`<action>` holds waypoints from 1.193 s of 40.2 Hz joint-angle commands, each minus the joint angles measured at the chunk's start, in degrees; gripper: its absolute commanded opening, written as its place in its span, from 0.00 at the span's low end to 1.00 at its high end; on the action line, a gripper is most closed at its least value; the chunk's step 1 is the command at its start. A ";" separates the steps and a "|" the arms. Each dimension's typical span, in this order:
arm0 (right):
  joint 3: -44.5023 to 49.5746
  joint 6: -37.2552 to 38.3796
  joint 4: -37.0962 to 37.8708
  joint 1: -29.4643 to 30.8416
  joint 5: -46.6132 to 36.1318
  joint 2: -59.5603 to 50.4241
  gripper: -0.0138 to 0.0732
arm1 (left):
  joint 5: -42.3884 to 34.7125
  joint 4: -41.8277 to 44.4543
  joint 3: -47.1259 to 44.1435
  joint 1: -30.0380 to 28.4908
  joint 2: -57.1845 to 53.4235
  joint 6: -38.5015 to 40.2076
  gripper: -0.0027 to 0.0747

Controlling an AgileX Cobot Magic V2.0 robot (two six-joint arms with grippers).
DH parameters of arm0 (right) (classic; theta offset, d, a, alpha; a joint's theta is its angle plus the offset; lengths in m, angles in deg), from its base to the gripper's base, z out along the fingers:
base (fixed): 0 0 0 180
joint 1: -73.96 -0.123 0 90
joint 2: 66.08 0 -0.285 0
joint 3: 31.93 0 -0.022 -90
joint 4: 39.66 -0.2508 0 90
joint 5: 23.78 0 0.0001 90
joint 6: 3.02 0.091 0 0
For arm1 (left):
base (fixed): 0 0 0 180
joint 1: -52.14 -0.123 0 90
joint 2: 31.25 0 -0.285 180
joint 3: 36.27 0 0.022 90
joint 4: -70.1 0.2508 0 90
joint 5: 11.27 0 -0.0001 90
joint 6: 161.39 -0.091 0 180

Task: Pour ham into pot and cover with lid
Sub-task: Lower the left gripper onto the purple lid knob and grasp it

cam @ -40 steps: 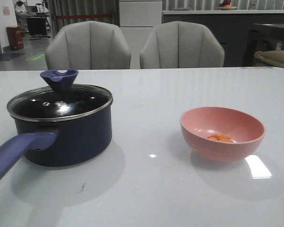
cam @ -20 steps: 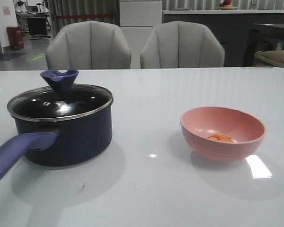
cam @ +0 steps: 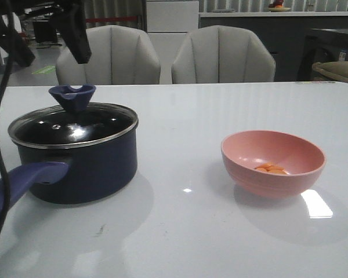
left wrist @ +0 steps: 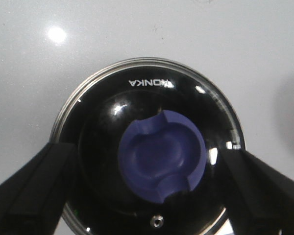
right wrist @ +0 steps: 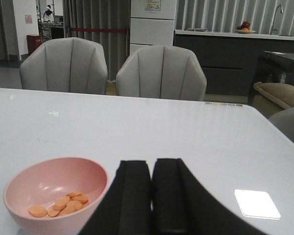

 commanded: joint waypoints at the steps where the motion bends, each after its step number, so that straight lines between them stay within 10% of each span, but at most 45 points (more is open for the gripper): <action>1: -0.28 -0.12 0.64 0.32 -4.42 -1.14 0.33 | 0.29 0.50 5.03 1.74 0.50 2.29 0.82; 35: -0.28 -0.12 0.64 0.32 -4.42 -1.14 0.33 | 7.97 4.50 10.01 3.75 9.69 9.55 0.81; 48: -0.28 -0.12 0.64 0.32 -4.42 -1.14 0.33 | 7.74 4.50 10.01 3.75 9.69 9.55 0.46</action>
